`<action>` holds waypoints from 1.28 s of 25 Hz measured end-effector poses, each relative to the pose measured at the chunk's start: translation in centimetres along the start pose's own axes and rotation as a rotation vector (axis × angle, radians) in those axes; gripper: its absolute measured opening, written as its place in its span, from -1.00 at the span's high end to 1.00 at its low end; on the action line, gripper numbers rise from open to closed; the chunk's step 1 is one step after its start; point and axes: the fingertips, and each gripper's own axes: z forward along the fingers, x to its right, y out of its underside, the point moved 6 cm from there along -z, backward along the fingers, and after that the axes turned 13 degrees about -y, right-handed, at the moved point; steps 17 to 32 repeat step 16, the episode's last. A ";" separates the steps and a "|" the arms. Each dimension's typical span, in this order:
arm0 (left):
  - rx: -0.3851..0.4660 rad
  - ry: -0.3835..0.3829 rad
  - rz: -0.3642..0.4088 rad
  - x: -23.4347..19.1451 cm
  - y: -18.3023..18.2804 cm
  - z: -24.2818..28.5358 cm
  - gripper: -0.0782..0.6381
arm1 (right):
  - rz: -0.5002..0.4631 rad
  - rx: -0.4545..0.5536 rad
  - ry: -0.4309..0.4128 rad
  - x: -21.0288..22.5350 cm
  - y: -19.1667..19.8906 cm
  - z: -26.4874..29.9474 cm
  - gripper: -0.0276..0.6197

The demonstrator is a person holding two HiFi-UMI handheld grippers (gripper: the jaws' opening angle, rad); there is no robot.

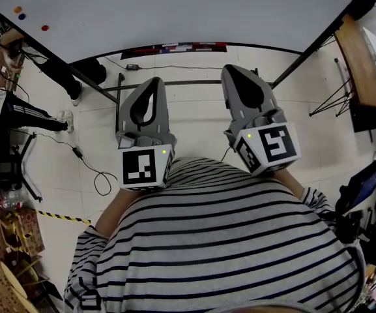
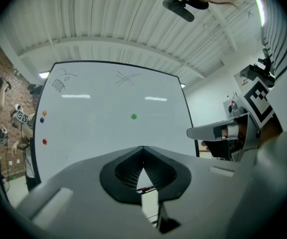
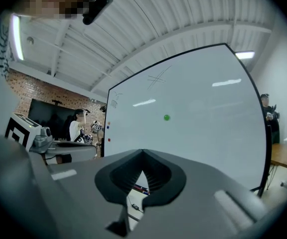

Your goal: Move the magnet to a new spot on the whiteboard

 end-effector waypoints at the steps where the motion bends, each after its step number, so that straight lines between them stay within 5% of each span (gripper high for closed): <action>1: -0.011 -0.003 -0.001 -0.5 0.2 -0.2 0.74 | -0.003 -0.005 -0.004 -0.5 0.1 0.3 0.91; 32: -0.073 0.047 0.024 -3.8 2.1 -1.8 0.74 | -0.078 -0.080 -0.046 -4.5 1.4 2.8 0.91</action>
